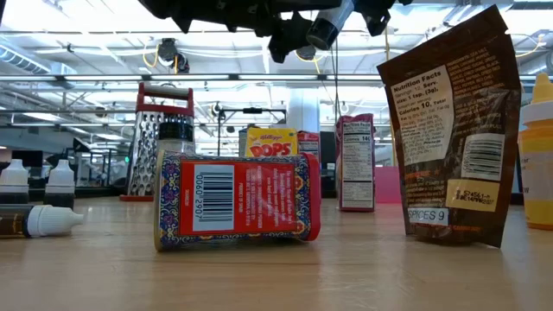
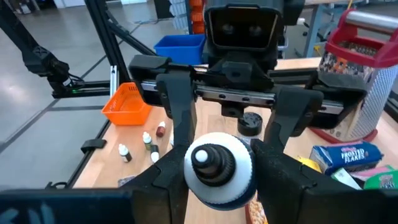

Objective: Pick & Place Kitchen Items
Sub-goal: Put the large black food coloring bottle into the orange bin

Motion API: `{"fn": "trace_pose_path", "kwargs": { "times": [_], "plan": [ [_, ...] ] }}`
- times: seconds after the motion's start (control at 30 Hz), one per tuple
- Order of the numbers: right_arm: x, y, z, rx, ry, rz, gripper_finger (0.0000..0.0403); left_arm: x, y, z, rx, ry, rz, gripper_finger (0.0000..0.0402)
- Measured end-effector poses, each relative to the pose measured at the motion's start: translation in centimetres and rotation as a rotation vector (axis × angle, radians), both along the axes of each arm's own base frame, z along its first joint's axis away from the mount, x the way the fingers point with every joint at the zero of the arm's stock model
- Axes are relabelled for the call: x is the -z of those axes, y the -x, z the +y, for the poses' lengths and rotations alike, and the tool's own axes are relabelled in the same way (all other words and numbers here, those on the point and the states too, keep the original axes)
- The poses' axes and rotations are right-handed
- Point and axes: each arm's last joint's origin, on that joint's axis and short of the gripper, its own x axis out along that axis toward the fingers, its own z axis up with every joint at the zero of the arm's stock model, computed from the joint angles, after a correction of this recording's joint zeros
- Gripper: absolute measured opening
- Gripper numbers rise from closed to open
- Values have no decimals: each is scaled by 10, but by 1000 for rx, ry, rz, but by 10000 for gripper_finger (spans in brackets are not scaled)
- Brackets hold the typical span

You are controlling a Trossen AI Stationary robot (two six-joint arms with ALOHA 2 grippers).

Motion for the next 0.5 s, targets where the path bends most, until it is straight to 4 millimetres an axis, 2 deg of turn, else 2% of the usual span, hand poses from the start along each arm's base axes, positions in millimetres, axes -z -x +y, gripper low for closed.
{"fn": "trace_pose_path", "kwargs": {
  "times": [0.13,0.37,0.5],
  "plan": [
    [0,0,0,-4,0,5,145,-3,-5,-1,-1,2,38,222],
    [0,0,0,-7,17,1,147,-4,-5,0,-4,-6,43,83],
    [-2,2,0,-15,51,-12,153,-4,-5,-1,1,-4,46,82]
  ]
}}
